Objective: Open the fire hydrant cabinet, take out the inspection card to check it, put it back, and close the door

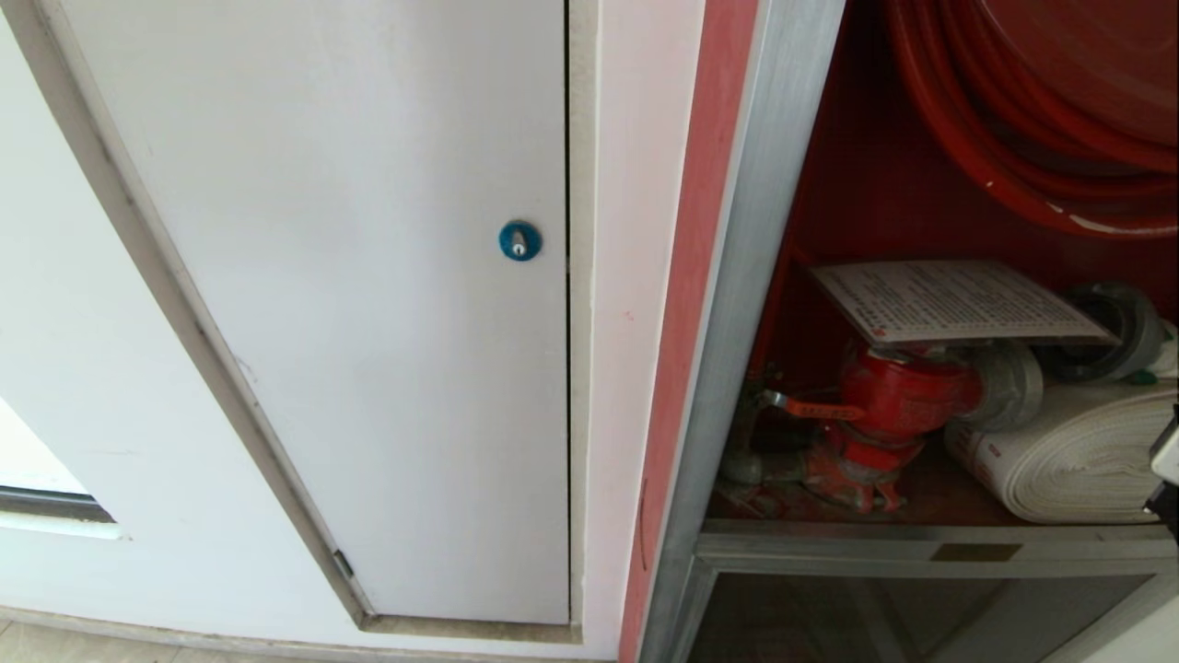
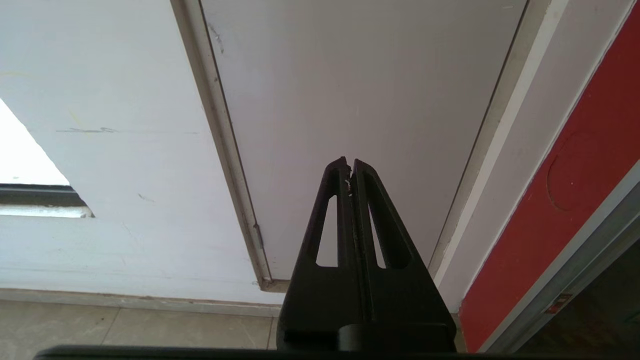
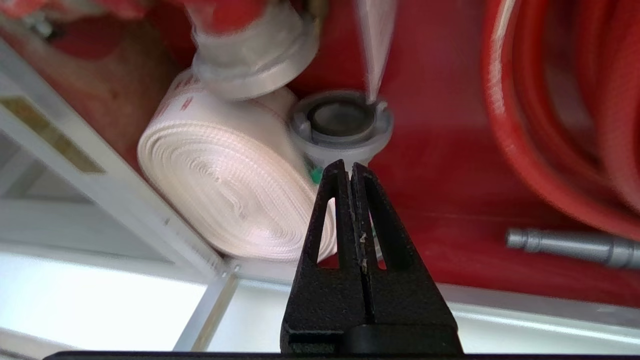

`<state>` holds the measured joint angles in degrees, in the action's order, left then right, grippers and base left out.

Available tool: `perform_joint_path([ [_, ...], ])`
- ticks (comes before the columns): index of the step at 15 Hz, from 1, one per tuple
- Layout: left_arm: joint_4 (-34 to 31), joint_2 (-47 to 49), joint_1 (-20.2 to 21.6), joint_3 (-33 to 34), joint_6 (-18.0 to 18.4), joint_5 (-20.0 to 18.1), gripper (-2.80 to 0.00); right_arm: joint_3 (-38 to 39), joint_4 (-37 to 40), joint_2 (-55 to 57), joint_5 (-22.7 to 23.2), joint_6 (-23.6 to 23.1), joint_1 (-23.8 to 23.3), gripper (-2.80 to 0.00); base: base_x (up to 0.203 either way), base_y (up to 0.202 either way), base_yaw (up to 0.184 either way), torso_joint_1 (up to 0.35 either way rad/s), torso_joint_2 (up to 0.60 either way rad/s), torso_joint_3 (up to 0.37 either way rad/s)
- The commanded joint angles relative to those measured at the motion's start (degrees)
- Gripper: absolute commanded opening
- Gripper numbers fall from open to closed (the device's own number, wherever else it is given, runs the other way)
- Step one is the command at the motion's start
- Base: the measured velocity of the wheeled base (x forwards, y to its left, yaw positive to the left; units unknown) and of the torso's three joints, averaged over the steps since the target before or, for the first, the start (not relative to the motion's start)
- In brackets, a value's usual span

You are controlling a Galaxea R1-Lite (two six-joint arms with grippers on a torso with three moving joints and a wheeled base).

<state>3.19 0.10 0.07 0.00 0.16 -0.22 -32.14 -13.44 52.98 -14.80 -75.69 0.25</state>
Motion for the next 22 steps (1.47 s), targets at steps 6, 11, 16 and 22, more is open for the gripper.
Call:
perform_joint_path([
  [6,0.1,0.1,0.0,1.1,0.0,0.0,-2.80,1.4,-2.4,-2.1,0.0,-0.6,-0.8,0.00,0.000,0.000,0.000,0.000,0.00,0.000],
  [11,0.1,0.1,0.0,1.1,0.0,0.0,-2.80,1.5,-1.0,-1.3,0.6,-0.3,-0.8,0.00,0.000,0.000,0.000,0.000,0.00,0.000],
  [16,0.1,0.1,0.0,1.1,0.0,0.0,-2.80,1.1,-5.3,5.2,0.6,-0.4,-0.9,0.00,0.000,0.000,0.000,0.000,0.00,0.000],
  [22,0.1,0.1,0.0,1.1,0.0,0.0,-2.80,-2.2,-9.4,11.4,0.6,-2.3,-2.4,0.00,0.000,0.000,0.000,0.000,0.00,0.000],
])
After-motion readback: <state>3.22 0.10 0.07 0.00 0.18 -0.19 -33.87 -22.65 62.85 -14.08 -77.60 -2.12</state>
